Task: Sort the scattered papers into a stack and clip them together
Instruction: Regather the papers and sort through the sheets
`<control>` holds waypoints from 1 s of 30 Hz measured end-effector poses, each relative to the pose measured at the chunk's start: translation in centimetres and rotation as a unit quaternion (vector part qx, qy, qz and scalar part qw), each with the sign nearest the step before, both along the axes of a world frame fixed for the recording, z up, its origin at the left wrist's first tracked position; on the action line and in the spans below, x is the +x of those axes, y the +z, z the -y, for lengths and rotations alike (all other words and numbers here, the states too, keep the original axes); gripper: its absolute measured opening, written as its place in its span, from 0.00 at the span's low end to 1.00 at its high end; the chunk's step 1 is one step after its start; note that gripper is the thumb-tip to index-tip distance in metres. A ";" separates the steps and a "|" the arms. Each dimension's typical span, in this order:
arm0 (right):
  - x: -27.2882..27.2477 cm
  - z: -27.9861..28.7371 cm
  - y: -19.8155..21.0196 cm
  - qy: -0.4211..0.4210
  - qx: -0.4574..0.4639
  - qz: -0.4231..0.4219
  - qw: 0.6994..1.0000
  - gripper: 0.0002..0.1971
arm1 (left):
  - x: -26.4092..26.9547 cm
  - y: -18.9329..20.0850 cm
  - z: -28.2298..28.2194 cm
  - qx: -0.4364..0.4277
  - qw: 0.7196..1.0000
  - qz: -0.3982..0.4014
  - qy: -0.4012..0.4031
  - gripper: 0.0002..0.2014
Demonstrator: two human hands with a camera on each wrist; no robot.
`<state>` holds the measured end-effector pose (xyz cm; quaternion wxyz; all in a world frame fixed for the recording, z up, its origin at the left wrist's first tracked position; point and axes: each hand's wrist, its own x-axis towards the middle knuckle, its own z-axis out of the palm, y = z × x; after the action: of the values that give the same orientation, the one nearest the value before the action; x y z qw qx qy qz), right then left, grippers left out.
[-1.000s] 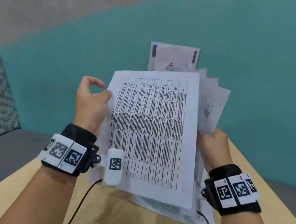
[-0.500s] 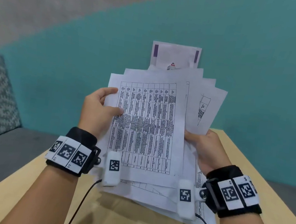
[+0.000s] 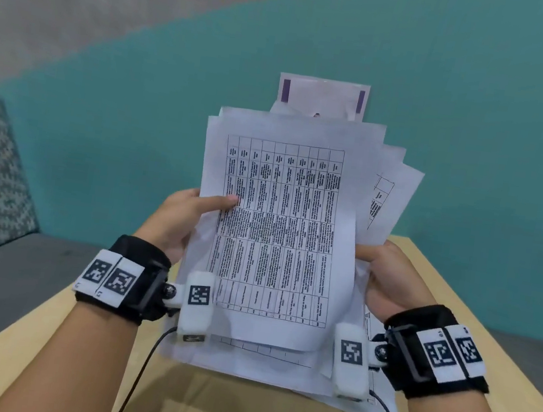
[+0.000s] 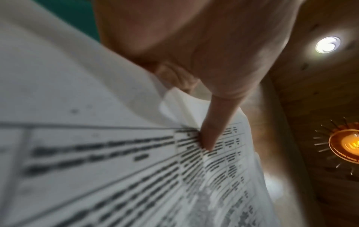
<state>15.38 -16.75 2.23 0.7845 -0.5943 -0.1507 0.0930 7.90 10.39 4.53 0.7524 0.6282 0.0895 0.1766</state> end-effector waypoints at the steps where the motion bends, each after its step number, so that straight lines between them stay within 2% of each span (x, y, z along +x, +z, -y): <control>1: -0.1 0.0 0.0 0.002 -0.003 0.001 1.000 0.17 | 0.0 0.0 0.2 -0.008 1.000 0.002 -0.014 0.20; 4: 0.2 0.0 0.0 -0.019 0.007 0.009 1.000 0.14 | 0.3 -0.2 0.6 -0.005 1.000 0.028 0.002 0.12; 8: 0.5 -0.2 -0.1 -0.043 0.040 0.016 0.998 0.27 | 0.9 -0.5 1.6 0.023 0.994 0.080 0.065 0.11; 9: 0.3 -0.3 0.0 -0.055 0.021 0.032 0.998 0.26 | 0.9 -0.6 2.0 0.024 0.993 0.095 0.072 0.10; 12: -0.4 -0.9 0.2 -0.143 -0.056 0.106 0.982 0.08 | 1.3 -0.8 3.0 0.040 0.987 0.122 0.092 0.10; 13: -0.5 -1.0 0.1 -0.166 -0.059 0.120 0.977 0.06 | 1.4 -1.0 3.3 0.045 0.986 0.125 0.097 0.10; 15: -0.4 -1.0 -0.1 -0.185 -0.052 0.131 0.973 0.06 | 1.7 -1.4 3.7 0.051 0.987 0.118 0.100 0.10; 20: 0.0 -0.7 -1.0 -0.162 -0.084 0.112 0.977 0.10 | 2.4 -2.9 4.1 0.077 0.992 0.053 0.081 0.15; 30: 0.6 -0.4 -1.4 -0.158 -0.074 0.057 0.983 0.12 | 2.4 -3.0 3.9 0.088 0.995 0.029 0.042 0.19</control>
<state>15.94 -16.35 0.82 0.7330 -0.6716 -0.0925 -0.0550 10.35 6.49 1.52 0.6881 0.6826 0.0785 0.2333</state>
